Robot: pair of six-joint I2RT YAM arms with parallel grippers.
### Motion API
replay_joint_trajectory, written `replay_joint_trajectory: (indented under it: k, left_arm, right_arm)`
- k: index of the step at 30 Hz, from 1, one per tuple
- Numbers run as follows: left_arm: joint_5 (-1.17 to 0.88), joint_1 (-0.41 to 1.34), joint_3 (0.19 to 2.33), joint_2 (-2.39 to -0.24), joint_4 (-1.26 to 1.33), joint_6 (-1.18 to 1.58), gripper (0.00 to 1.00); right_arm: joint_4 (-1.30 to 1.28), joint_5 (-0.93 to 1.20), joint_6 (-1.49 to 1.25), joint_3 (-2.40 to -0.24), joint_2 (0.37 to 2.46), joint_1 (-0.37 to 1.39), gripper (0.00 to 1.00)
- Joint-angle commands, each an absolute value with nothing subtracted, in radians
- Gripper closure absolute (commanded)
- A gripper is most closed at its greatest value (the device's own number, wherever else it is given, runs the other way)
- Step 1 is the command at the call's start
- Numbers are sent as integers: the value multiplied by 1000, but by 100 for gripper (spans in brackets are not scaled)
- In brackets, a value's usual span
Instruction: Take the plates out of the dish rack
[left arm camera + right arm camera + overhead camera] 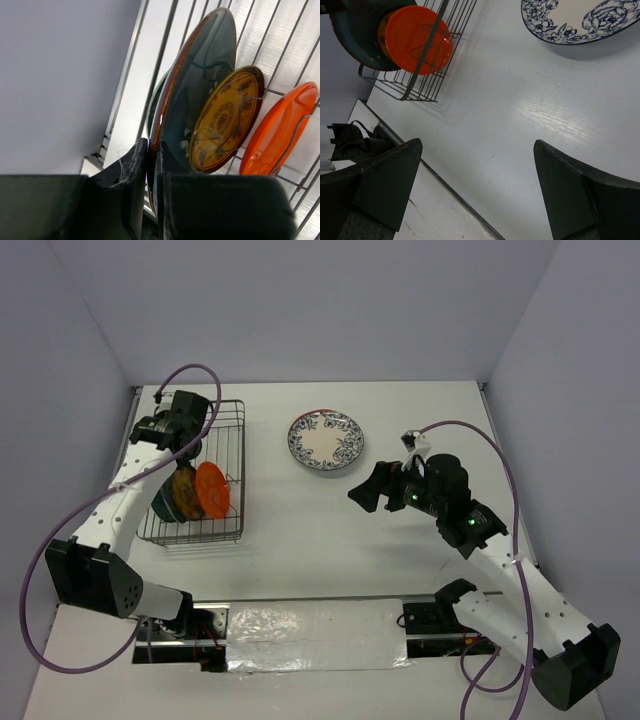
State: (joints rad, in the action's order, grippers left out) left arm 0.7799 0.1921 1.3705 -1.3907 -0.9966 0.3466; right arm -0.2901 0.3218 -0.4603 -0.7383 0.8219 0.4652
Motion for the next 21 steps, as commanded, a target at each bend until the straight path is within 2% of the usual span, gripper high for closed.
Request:
replay_joint_trajectory:
  k: [1, 6, 12, 21]
  left_arm:
    - [913, 199, 1494, -1368, -1012, 351, 100]
    - [922, 216, 1539, -1335, -997, 229, 100]
    - [1049, 248, 1571, -1279, -973, 149, 100]
    - [1137, 265, 1781, -1230, -1031, 143, 100]
  right_arm:
    - [-290, 316, -465, -749, 796, 474, 0]
    - [-295, 322, -466, -758, 787, 474, 0]
    - [-301, 330, -469, -773, 784, 474, 0]
    - [-301, 325, -469, -784, 781, 474, 0]
